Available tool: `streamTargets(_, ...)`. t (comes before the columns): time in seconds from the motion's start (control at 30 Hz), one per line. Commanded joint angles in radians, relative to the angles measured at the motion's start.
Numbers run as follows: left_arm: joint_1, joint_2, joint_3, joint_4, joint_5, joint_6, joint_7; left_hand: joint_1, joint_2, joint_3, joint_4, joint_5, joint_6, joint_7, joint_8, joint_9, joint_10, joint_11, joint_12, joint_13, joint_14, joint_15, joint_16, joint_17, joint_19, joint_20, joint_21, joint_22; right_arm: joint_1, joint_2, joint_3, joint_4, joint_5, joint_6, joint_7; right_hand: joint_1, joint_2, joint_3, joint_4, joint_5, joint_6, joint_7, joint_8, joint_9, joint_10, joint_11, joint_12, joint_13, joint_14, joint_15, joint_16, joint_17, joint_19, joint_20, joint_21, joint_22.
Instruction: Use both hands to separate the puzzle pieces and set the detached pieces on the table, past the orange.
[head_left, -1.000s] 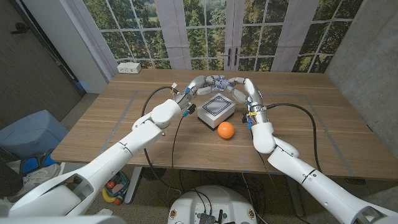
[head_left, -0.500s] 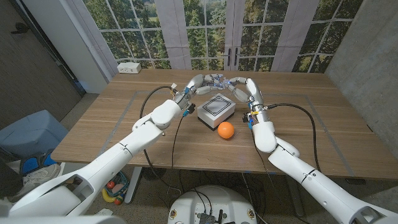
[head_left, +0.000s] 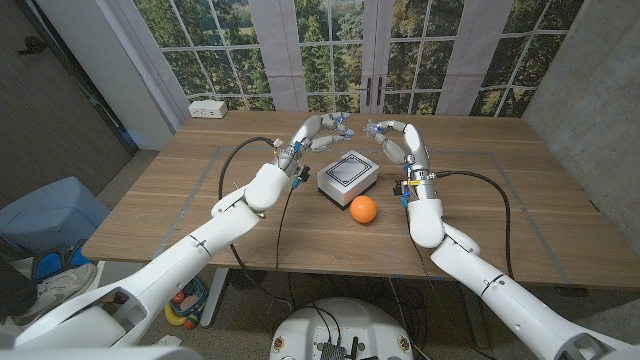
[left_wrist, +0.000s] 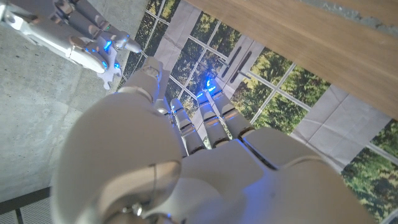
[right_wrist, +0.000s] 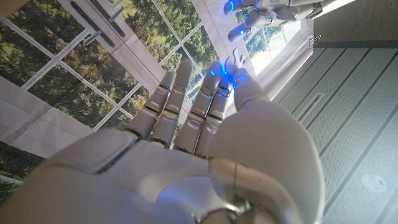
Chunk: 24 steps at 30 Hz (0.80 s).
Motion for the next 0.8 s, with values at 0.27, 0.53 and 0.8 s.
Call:
streamTargets(0.27,0.046,0.017,-0.014,-0.045,0.215,0.044,0.159,0.013,-0.003,-0.005,0.000,0.005,-0.004,0.008,0.001,0.004,0.015,0.001,0.009,0.001,0.014,-0.157,0.005,0.002,0.011,-0.001,0.006,0.001,-0.025,-0.042,0.008,-0.018,-0.182,-0.083,-0.128,0.015,-0.009,0.001,-0.002,0.006,-0.002,-0.010,0.007,-0.002,-0.002,-0.009,0.007,0.014,0.010,-0.168,-0.010,0.007,0.019,-0.007,0.020,0.003)
streamTargets(0.53,0.074,0.037,-0.024,-0.080,0.272,0.095,0.192,0.013,-0.002,-0.007,0.000,0.005,-0.004,0.005,0.001,0.003,0.021,0.000,0.010,0.001,0.014,-0.158,0.005,0.002,0.011,-0.002,0.008,0.001,-0.065,-0.092,0.014,-0.068,-0.227,-0.186,-0.142,0.019,-0.012,0.002,-0.002,0.002,-0.011,-0.015,0.007,-0.005,-0.005,-0.009,0.003,0.014,0.004,-0.166,-0.026,0.010,0.029,-0.014,0.032,0.003)
streamTargets(0.8,0.095,0.049,-0.031,-0.103,0.312,0.152,0.218,0.014,-0.003,-0.009,0.000,0.005,-0.005,0.008,0.001,0.003,0.026,-0.001,0.010,0.001,0.015,-0.159,0.005,0.002,0.012,-0.003,0.009,0.001,-0.101,-0.127,0.019,-0.118,-0.236,-0.276,-0.134,0.021,-0.014,0.002,-0.002,-0.002,-0.013,-0.015,0.009,-0.006,-0.010,-0.011,-0.001,0.014,-0.009,-0.167,-0.043,0.009,0.028,-0.015,0.037,0.004)
